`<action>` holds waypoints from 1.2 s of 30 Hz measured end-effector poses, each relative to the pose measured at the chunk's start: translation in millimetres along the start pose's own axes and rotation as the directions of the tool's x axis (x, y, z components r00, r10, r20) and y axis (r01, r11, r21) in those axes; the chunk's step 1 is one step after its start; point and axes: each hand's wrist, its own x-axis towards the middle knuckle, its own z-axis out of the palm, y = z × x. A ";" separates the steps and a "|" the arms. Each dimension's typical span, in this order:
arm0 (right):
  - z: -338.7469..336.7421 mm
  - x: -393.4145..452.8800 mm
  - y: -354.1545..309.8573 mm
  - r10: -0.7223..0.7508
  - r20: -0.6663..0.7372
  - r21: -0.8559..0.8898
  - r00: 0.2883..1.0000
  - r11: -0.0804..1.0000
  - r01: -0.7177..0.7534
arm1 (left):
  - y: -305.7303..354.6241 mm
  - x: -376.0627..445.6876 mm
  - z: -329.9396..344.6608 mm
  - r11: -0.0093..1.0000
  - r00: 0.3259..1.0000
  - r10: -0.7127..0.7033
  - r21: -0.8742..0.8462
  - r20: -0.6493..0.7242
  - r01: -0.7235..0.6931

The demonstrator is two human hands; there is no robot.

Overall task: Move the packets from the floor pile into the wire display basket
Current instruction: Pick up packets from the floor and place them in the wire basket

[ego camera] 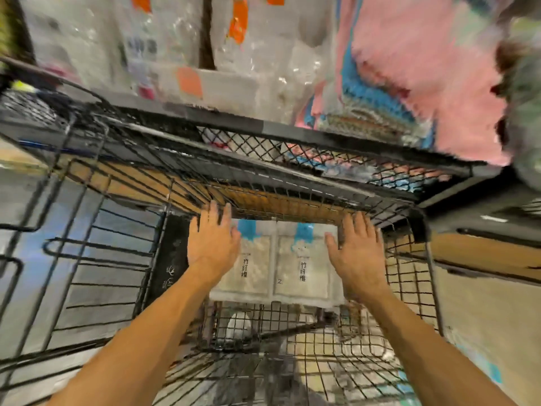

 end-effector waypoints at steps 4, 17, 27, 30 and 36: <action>-68.8 -17.3 -5.8 -0.052 -0.056 -0.012 0.997 0.999 0.051 | 6.8 -23.5 -71.2 1.000 0.994 -0.013 -0.019 -0.110 0.011; -252.6 -88.9 -2.7 -0.092 -0.257 0.049 0.962 0.993 0.108 | 35.5 -109.8 -269.0 0.987 0.923 0.150 0.002 -0.355 -0.159; -305.2 -191.0 26.6 0.095 -0.343 0.123 0.935 0.991 -0.055 | 71.5 -166.2 -316.2 0.900 0.811 0.396 0.005 -0.431 -0.437; -303.8 -233.9 35.4 0.226 -0.347 0.152 0.910 0.971 -0.183 | 81.9 -184.5 -314.5 0.836 0.765 0.508 0.012 -0.397 -0.549; -277.4 -340.0 53.3 0.469 -0.338 0.280 0.816 0.878 -0.389 | 108.4 -231.2 -284.4 0.670 0.633 0.721 0.051 -0.281 -0.740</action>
